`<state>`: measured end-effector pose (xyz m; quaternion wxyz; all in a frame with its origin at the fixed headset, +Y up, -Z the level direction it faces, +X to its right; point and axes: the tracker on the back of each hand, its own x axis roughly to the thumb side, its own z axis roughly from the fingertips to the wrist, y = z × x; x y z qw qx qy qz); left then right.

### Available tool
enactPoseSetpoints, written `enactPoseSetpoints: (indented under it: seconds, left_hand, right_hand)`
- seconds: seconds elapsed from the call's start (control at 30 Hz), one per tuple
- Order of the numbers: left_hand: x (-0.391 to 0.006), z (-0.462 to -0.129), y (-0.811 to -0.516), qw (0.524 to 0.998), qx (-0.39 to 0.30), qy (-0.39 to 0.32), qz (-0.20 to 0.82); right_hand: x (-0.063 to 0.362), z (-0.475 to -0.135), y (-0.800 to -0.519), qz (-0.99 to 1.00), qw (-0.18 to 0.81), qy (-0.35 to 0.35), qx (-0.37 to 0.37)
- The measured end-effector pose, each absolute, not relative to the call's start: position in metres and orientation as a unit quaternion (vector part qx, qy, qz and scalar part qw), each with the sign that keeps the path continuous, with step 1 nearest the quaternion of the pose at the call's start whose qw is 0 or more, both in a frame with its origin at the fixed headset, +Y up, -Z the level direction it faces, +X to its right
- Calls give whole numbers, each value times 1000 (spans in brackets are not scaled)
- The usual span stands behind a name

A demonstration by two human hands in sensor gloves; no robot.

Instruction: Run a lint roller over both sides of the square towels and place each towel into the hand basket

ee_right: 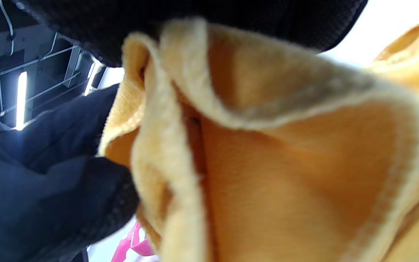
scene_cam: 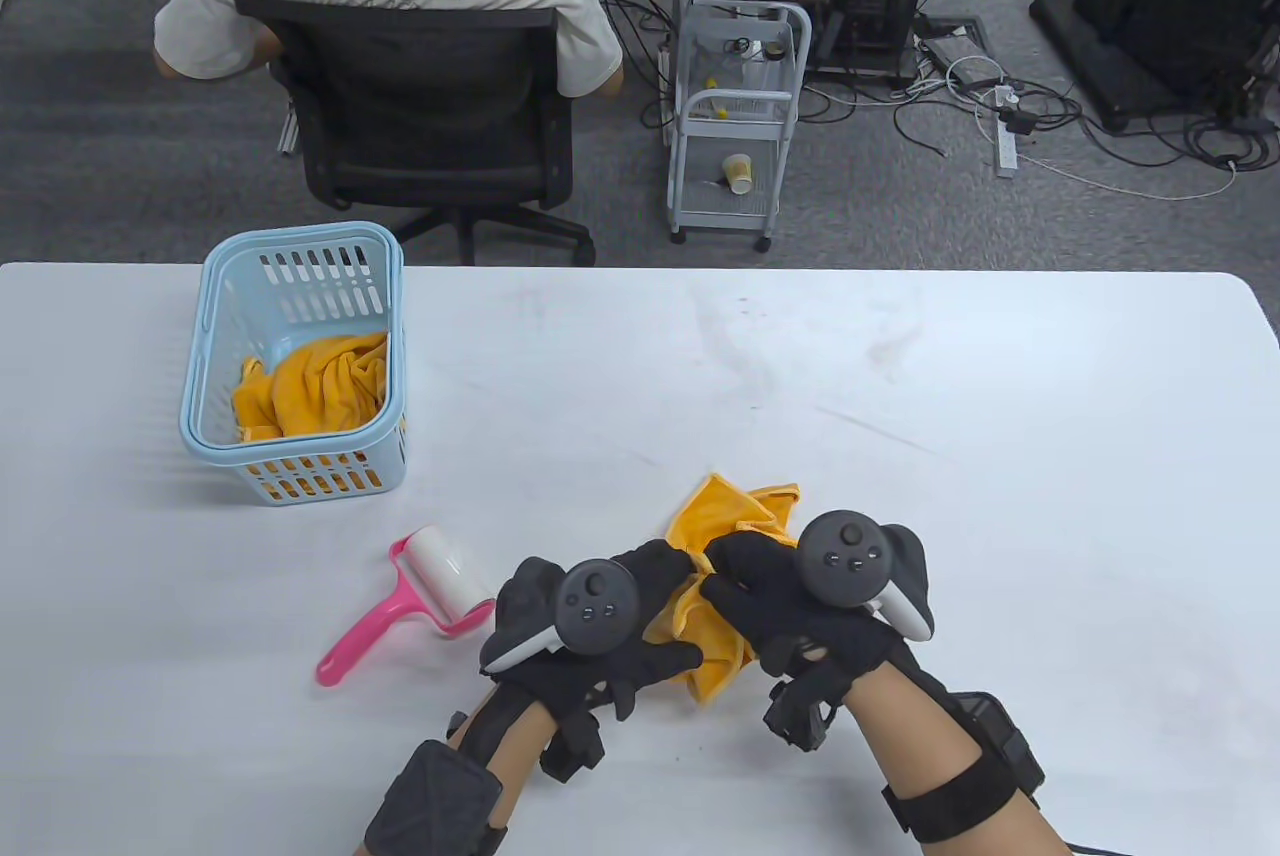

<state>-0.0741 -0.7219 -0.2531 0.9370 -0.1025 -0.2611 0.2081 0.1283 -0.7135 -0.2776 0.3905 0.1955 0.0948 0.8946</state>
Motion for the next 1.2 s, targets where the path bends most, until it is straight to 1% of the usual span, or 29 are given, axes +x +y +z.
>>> enactPoseSetpoints:
  seconds: [0.13,0.2,0.3,0.43,0.5,0.57,0.6,0.67,0.7,0.77,0.83,0.87,0.93,1.0,1.1,1.13,1.2]
  left_hand:
    - [-73,-252,-721,947,-72,-241,202]
    - [-76,-254,-721,942,-85,-244,214]
    - [-81,-255,-720,943,-84,-227,230]
    - [-86,-257,-717,945,-75,-216,232]
    - [-87,-256,-716,946,-70,-215,234]
    - [-88,-256,-714,947,-61,-213,231]
    - [-88,-255,-714,947,-58,-215,233]
    - [-87,-255,-713,945,-58,-221,236]
    - [-86,-254,-713,943,-56,-225,237]
    - [-85,-252,-712,943,-55,-233,230]
    - [-86,-252,-709,947,-40,-232,217]
    - [-87,-252,-709,947,-41,-237,211]
    - [-87,-251,-708,947,-38,-238,214]
    - [-86,-249,-706,952,-33,-237,192]
    - [-86,-247,-702,969,22,-218,112]
    - [-87,-247,-700,971,28,-215,104]
    - [-94,-246,-693,972,50,-194,123]
  right_hand:
    - [129,-275,-722,894,397,83,191]
    - [131,-276,-726,894,394,86,194]
    - [137,-276,-733,894,397,88,188]
    - [136,-271,-737,875,416,111,221]
    - [131,-267,-735,878,390,109,254]
    - [126,-261,-731,898,343,80,263]
    - [123,-257,-729,915,302,46,262]
    - [119,-253,-728,932,258,10,256]
    - [115,-248,-728,943,226,-33,244]
    - [112,-244,-727,944,216,-64,241]
    - [109,-240,-726,947,187,-82,248]
    - [109,-238,-724,949,163,-110,246]
    - [110,-236,-720,950,137,-141,240]
    - [114,-235,-715,949,136,-160,237]
    - [122,-233,-704,940,172,-184,228]
    - [123,-234,-701,940,177,-187,226]
    - [129,-236,-695,940,192,-174,220]
